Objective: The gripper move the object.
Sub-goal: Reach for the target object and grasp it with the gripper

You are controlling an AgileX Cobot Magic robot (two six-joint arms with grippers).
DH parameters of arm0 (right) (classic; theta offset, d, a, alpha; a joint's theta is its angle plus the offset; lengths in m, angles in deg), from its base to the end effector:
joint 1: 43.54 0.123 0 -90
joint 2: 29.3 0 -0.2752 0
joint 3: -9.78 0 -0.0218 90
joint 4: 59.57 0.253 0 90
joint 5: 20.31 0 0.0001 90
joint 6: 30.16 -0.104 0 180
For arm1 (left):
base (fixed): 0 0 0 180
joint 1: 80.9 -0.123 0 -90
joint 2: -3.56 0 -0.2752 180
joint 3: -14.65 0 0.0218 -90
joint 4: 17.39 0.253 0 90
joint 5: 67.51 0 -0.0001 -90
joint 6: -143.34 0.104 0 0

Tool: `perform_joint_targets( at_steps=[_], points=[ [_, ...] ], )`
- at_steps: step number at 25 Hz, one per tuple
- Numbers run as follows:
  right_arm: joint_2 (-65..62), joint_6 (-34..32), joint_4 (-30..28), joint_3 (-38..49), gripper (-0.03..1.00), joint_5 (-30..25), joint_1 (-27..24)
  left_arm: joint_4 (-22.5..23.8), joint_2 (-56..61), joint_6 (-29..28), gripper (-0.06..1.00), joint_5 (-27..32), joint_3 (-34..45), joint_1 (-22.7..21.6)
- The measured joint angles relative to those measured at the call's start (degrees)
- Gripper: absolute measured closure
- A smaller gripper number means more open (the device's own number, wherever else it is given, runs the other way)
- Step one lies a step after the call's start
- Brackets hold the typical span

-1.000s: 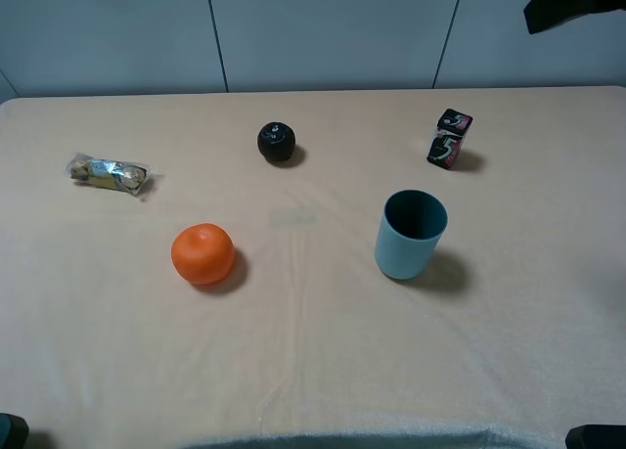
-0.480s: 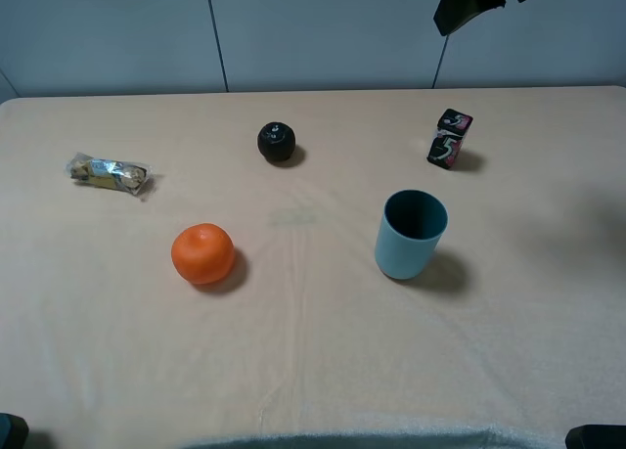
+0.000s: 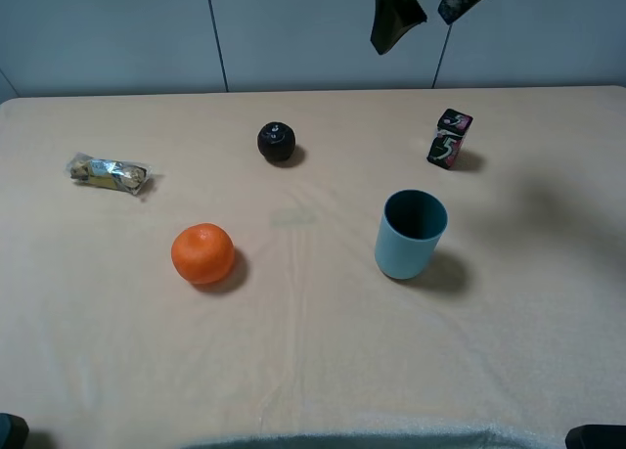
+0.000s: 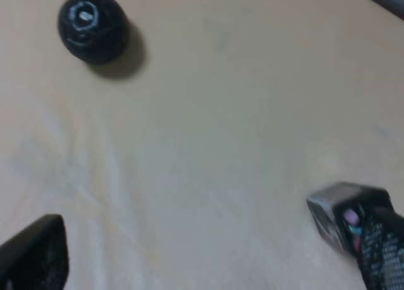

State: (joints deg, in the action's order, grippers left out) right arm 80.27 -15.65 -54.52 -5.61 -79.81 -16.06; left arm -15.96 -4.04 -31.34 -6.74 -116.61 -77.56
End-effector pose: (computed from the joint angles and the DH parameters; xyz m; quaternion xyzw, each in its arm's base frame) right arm 0.3443 0.1880 0.2927 -0.3363 0.9129 0.0675 0.2212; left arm 0.0183 0.0012 0.2703 0.0639 0.8507 0.0215 0.5213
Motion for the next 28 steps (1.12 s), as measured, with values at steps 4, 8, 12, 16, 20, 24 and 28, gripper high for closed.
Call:
perform_joint_targets(
  at_steps=[4, 8, 12, 16, 20, 24, 28],
  points=[
    [5.07, -1.45, -0.22, -5.33, 0.27, -1.18, 2.55, 0.00, 0.00, 0.00, 0.17, 0.00, 0.00, 0.00],
    [10.01, -3.27, -0.41, -10.30, 0.27, -2.48, 4.79, 0.00, 0.00, 0.00, 0.17, 0.00, 0.00, 0.00],
    [14.82, -5.58, -0.48, -15.36, 0.27, -4.17, 6.31, 0.00, 0.00, 0.00, 0.17, 0.00, 0.00, 0.00],
    [18.94, -7.71, -0.44, -19.28, 0.27, -5.62, 7.27, 0.00, 0.00, 0.00, 0.17, 0.00, 0.00, 0.00],
    [22.16, -9.50, -0.49, -22.37, 0.27, -6.43, 8.17, 0.00, 0.00, 0.00, 0.17, 0.00, 0.00, 0.00],
    [24.87, -10.08, -0.44, -25.45, 0.27, -6.43, 9.45, 0.00, 0.00, 0.00, 0.17, 0.00, 0.00, 0.00],
    [27.81, -10.03, 0.36, -28.07, 0.27, -6.25, 10.43, 0.00, 0.00, 0.00, 0.17, 0.00, 0.00, 0.00]
  ],
)
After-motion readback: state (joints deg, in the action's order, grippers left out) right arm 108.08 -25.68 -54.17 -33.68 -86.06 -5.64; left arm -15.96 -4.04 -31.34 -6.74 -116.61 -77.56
